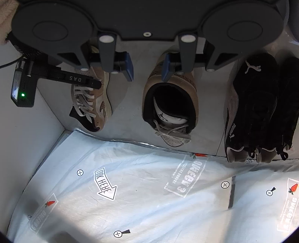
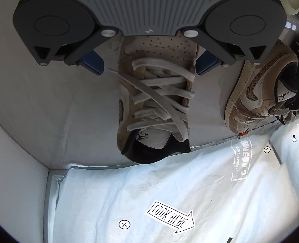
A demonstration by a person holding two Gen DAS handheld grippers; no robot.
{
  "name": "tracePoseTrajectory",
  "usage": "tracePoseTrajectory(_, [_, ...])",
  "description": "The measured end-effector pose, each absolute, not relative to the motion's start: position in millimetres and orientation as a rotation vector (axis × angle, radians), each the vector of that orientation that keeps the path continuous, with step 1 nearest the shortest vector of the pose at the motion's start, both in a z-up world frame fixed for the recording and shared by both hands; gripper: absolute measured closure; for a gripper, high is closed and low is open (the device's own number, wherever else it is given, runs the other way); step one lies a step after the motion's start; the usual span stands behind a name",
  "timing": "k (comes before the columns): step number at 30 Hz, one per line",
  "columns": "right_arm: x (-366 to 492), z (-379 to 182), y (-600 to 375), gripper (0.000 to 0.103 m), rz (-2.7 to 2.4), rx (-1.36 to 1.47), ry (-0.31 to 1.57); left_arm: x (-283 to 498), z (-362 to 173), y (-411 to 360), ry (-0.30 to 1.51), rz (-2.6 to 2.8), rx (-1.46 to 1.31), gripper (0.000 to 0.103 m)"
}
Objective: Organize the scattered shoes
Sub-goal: 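Carry the tan high-top with the right tool beside the other shoes, then set the tan high-top down upright and open the right tool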
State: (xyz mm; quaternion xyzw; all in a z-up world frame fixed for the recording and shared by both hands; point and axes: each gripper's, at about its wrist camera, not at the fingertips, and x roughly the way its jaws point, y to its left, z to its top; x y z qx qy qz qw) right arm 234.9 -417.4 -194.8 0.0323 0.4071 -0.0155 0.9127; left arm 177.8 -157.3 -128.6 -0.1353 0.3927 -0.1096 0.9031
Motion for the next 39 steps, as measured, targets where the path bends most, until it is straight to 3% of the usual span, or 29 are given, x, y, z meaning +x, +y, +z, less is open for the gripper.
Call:
tracePoseTrajectory(2, [244.9,-197.1,-413.3,0.010,-0.014,0.033,0.840,178.9,-129.4,-152.1,0.811,-0.206,-0.287,0.069])
tracePoseTrajectory(15, [317.0,-203.6,-424.3,0.013,0.024,-0.134,0.874,190.8,-136.1,-132.7,0.808,-0.134,-0.315,0.069])
tracePoseTrajectory(21, [273.2,-183.0,-390.1,0.009,0.001,-0.028,0.808,187.2,-139.4,-122.0,0.813,-0.102,-0.350,0.069])
tracePoseTrajectory(28, [214.3,-153.7,-323.1,0.010,0.142,0.114,0.758,181.1,-132.1,-104.2,0.779,-0.068,-0.380,0.069])
tracePoseTrajectory(31, [217.2,-148.3,-292.3,0.010,0.229,0.075,0.761,172.0,-121.7,-94.7,0.732,-0.044,-0.386,0.061])
tracePoseTrajectory(39, [221.0,-155.4,-247.1,0.024,0.273,-0.025,0.814,142.4,-114.6,-60.7,0.691,0.018,-0.451,0.059])
